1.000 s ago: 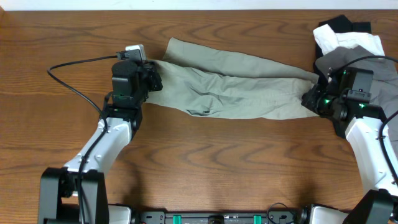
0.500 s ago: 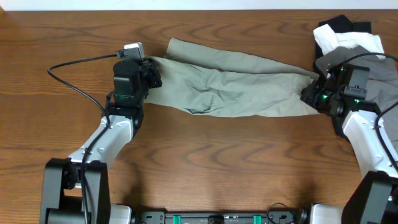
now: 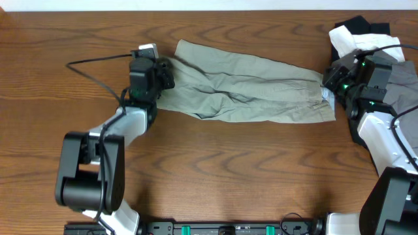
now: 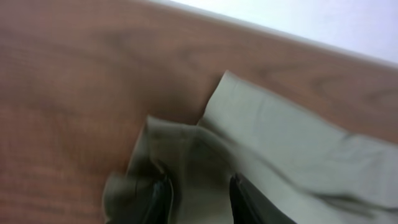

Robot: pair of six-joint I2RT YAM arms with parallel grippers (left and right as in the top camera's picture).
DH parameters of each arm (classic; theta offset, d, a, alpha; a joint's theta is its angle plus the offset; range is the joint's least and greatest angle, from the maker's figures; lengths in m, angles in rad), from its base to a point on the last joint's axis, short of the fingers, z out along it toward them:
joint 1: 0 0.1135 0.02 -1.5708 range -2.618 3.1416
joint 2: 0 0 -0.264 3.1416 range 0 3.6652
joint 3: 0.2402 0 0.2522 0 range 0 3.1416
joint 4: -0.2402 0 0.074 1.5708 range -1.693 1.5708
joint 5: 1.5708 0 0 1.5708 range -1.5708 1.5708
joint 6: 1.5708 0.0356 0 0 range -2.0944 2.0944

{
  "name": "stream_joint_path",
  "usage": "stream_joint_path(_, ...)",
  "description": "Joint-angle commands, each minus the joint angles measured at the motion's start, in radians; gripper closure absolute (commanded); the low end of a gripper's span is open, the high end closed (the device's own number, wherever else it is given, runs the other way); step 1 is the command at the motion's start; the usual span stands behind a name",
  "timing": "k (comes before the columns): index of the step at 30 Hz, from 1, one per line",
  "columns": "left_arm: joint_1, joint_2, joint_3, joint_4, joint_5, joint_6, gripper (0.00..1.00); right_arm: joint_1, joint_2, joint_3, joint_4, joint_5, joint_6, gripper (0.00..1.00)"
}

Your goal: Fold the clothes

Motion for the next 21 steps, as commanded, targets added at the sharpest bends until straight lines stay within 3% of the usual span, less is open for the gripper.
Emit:
stream_joint_path(1,-0.001,-0.002,0.087,-0.121,-0.019,0.006,0.63,0.005,0.022,0.012,-0.006,0.0,0.054,0.71)
stream_joint_path(8,0.018,-0.163,0.125,-0.396,-0.019,0.021,0.58,0.006,0.017,0.012,-0.13,-0.239,-0.187,0.68)
stream_joint_path(11,0.027,-0.265,0.125,-0.479,-0.02,0.021,0.5,0.006,0.009,0.012,-0.192,-0.25,-0.296,0.66)
stream_joint_path(15,0.027,-0.383,0.125,-0.603,-0.019,0.021,0.5,0.006,-0.002,0.012,-0.257,-0.261,-0.423,0.65)
stream_joint_path(21,0.026,-0.427,0.124,-0.896,-0.019,0.013,0.5,0.052,-0.003,0.012,-0.369,-0.305,-0.757,0.67)
